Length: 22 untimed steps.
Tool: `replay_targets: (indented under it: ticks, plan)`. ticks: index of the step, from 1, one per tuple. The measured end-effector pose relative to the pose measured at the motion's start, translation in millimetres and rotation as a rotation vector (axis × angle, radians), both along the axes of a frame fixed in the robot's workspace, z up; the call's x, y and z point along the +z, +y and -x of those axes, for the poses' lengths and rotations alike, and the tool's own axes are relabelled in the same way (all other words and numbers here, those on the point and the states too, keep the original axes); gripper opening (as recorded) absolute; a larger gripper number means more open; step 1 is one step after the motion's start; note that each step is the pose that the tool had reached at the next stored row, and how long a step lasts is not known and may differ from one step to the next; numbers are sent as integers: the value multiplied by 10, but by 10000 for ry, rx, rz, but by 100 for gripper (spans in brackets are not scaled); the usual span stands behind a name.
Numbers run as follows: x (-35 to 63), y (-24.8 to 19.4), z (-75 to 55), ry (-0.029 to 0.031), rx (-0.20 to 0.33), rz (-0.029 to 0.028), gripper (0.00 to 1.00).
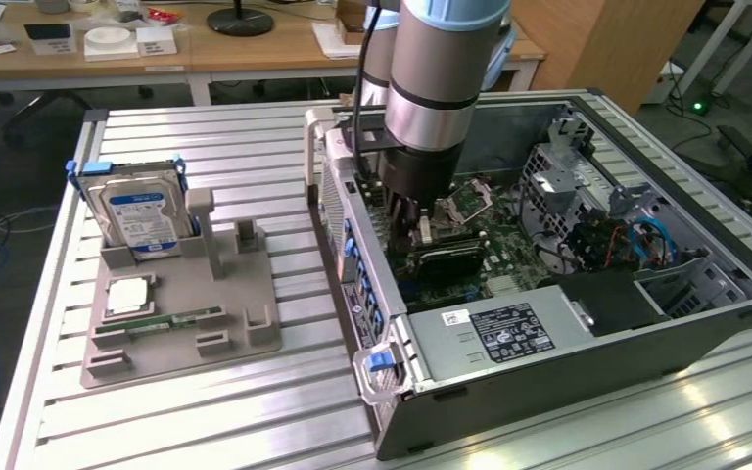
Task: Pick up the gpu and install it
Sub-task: 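Press down on the gpu until it lock into place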
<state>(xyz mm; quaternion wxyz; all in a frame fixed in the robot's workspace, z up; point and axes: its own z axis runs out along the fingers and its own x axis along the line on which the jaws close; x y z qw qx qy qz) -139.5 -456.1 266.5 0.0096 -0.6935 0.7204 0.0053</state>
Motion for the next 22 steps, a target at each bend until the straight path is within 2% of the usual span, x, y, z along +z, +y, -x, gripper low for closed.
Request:
replay_targets:
  ticks: [12, 14, 17, 20, 22]
  plan:
    - [-48, 1, 1, 2, 0, 1, 11]
    - [-31, 3, -1, -13, 0, -19, 11]
    - [62, 1, 0, 0, 0, -3, 11]
    - [68, 1, -11, 1, 3, -3, 11]
    - [67, 1, -63, 2, 0, -1, 11]
